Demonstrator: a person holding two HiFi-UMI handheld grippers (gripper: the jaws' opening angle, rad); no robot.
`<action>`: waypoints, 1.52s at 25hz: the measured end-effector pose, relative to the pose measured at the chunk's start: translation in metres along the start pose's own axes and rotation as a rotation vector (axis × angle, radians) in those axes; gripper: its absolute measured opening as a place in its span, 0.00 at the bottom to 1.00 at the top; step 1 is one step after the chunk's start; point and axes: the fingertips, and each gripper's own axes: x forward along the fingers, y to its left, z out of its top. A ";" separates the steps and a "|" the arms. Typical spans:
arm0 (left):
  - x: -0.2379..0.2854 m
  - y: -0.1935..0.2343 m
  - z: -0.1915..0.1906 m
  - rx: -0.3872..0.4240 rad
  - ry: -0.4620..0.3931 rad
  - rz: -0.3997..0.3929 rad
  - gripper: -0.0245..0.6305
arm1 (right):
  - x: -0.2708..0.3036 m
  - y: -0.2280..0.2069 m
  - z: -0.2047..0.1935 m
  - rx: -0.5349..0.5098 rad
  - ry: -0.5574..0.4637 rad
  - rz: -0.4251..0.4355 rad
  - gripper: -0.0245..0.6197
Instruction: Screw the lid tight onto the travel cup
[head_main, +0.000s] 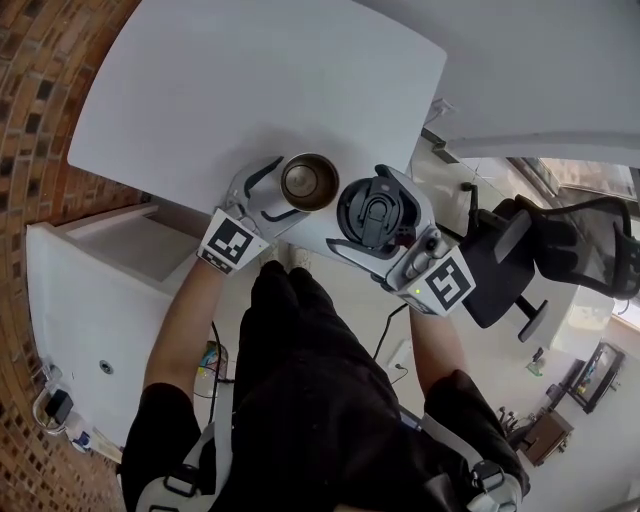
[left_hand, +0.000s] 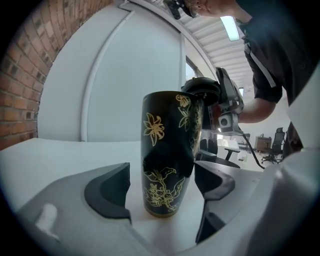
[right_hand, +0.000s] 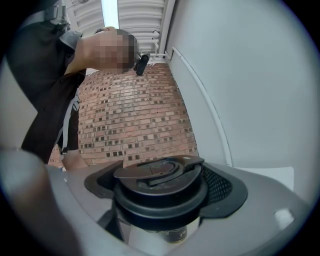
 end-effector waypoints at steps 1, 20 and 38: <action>0.003 -0.001 0.000 0.011 -0.002 -0.007 0.67 | 0.003 -0.001 -0.001 0.002 0.001 0.002 0.80; 0.023 -0.010 0.000 -0.027 -0.076 -0.074 0.64 | 0.063 0.012 -0.018 -0.056 0.040 0.123 0.80; 0.021 -0.009 0.000 -0.038 -0.074 -0.075 0.64 | 0.080 0.014 -0.044 -0.081 0.051 0.158 0.80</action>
